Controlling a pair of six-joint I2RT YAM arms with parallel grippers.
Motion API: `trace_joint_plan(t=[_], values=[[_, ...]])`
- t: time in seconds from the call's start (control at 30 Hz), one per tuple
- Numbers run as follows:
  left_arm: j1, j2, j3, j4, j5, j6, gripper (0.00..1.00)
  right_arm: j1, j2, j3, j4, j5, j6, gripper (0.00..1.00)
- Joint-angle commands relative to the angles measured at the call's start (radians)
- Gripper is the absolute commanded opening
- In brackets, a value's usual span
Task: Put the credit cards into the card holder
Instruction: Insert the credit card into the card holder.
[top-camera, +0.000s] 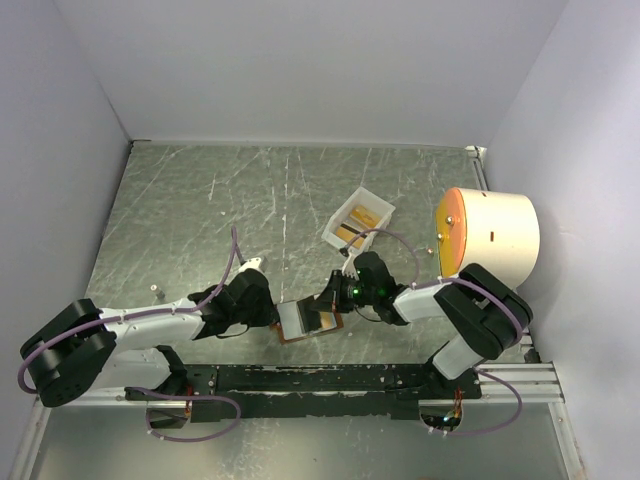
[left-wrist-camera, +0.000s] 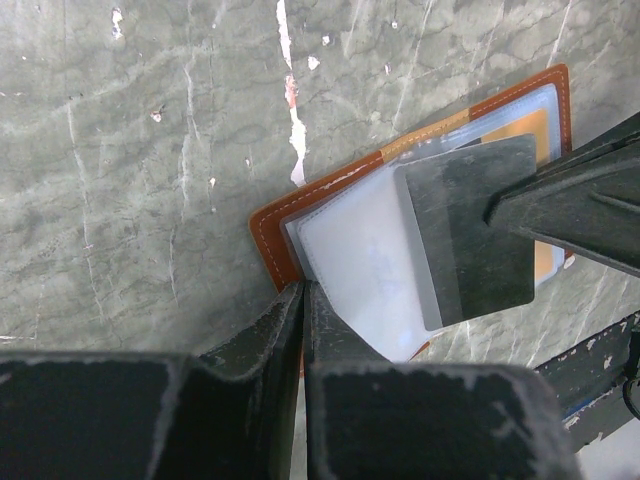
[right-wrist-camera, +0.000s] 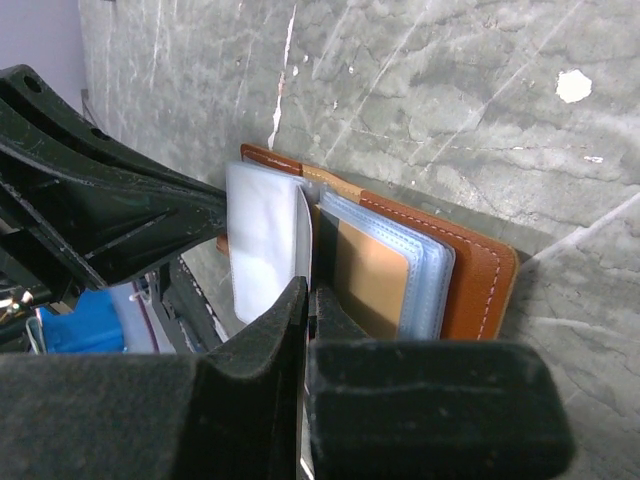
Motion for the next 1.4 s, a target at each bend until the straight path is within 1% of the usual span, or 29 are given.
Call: trace_joint_plan(t=[0.0, 0.43, 0.57, 0.63, 0.73, 0.8, 0.9, 1.0, 1.1, 1.37], values=[[-0.003, 0.032, -0.003, -0.033, -0.008, 0.008, 0.16, 0.014, 0.031, 0.004, -0.022, 0.016, 0.011, 0.00], [-0.003, 0.037, -0.008, -0.023, -0.005, 0.008, 0.16, 0.032, 0.050, 0.027, -0.044, 0.020, 0.017, 0.00], [-0.002, 0.037, -0.008, -0.024, -0.004, 0.009, 0.16, 0.038, 0.045, 0.043, -0.089, 0.037, 0.001, 0.01], [-0.003, 0.037, -0.008, -0.024, -0.004, 0.008, 0.16, 0.039, 0.025, 0.070, -0.180, 0.073, -0.024, 0.05], [-0.003, 0.032, -0.009, -0.030, -0.005, 0.008, 0.16, 0.039, -0.045, 0.116, -0.366, 0.189, -0.077, 0.21], [-0.002, 0.027, -0.013, -0.030, -0.008, 0.006, 0.16, 0.039, -0.082, 0.145, -0.476, 0.237, -0.109, 0.28], [-0.003, 0.029, -0.013, -0.024, -0.006, 0.006, 0.16, 0.039, -0.112, 0.186, -0.568, 0.292, -0.151, 0.34], [-0.003, 0.038, -0.013, -0.020, -0.001, 0.006, 0.16, 0.041, -0.127, 0.195, -0.577, 0.292, -0.165, 0.36], [-0.002, 0.038, -0.013, -0.017, 0.000, 0.006, 0.16, 0.062, -0.125, 0.195, -0.546, 0.269, -0.165, 0.36], [-0.003, 0.034, -0.005, -0.027, -0.001, 0.008, 0.16, 0.150, -0.015, 0.211, -0.455, 0.221, -0.118, 0.36]])
